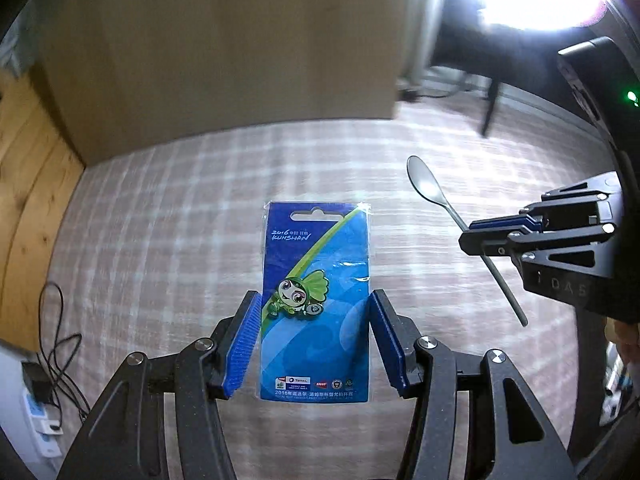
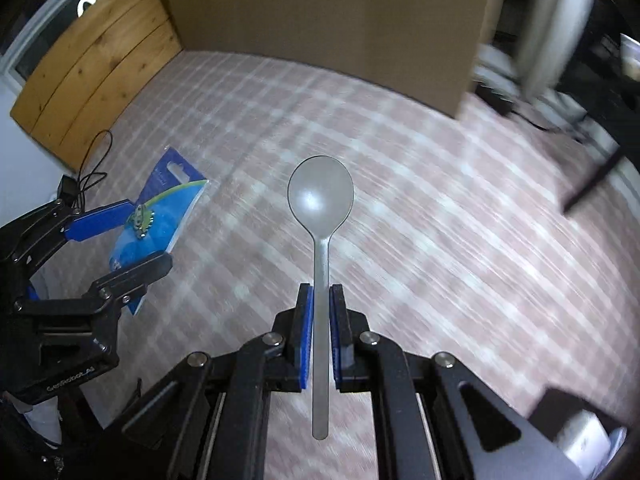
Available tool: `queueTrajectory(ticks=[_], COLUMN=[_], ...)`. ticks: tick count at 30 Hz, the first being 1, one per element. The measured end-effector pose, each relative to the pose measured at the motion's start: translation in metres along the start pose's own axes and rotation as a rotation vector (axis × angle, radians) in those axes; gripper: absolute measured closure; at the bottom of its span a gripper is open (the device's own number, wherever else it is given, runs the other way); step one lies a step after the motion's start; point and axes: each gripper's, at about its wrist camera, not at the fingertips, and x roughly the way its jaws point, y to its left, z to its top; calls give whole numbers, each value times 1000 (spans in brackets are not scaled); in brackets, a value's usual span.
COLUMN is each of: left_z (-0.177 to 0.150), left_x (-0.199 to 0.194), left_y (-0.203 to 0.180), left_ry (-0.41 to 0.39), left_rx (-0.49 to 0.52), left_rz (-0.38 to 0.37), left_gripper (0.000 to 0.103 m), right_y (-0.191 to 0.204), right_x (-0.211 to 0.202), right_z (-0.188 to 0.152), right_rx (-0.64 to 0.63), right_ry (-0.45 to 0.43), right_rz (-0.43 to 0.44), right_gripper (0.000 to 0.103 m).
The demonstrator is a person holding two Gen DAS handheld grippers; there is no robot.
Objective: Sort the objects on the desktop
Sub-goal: 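Carry the card and spoon into the black bin and open both grippers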
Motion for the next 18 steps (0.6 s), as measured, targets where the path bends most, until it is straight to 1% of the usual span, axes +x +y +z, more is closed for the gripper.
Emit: queueTrajectory(ticks=[1, 2, 3, 4, 6, 9, 11, 13, 16, 17, 18], left_z=[-3, -6, -5, -4, -3, -3, -12, -16, -28, -35, -39], left_x=[-8, -14, -18, -24, -34, -52, -67, -73, -84, -92, -95], left_y=[-7, -22, -33, -48, -71, -114, -135, -164, -199, -210, -222], left_ry=[-10, -22, -32, -46, -66, -99, -112, -120, -115, -112, -110], left_rx=[18, 38, 57, 80, 119, 187, 226, 268, 326, 344, 361], left_rz=[-7, -15, -24, -32, -51, -91, -127, -158, -205, -221, -236], left_gripper=[51, 51, 51, 51, 51, 51, 51, 51, 51, 51, 51], right_y=[-7, -9, -19, -39, -55, -86, -106, -114, -145, -145, -154], right_x=[-11, -28, -42, -58, -81, -118, -143, -154, -183, -176, -183], right_z=[-9, -27, -38, -54, -63, -91, -117, -138, -179, -190, -203], right_rx=[16, 28, 45, 65, 98, 167, 206, 245, 322, 339, 358], right_ry=[-13, -24, -39, -55, -78, -110, -128, -138, -147, -148, -145], right_rz=[-12, -24, -38, -47, -60, -89, -123, -149, -188, -199, -211], right_gripper=[95, 95, 95, 95, 95, 95, 95, 95, 95, 95, 95])
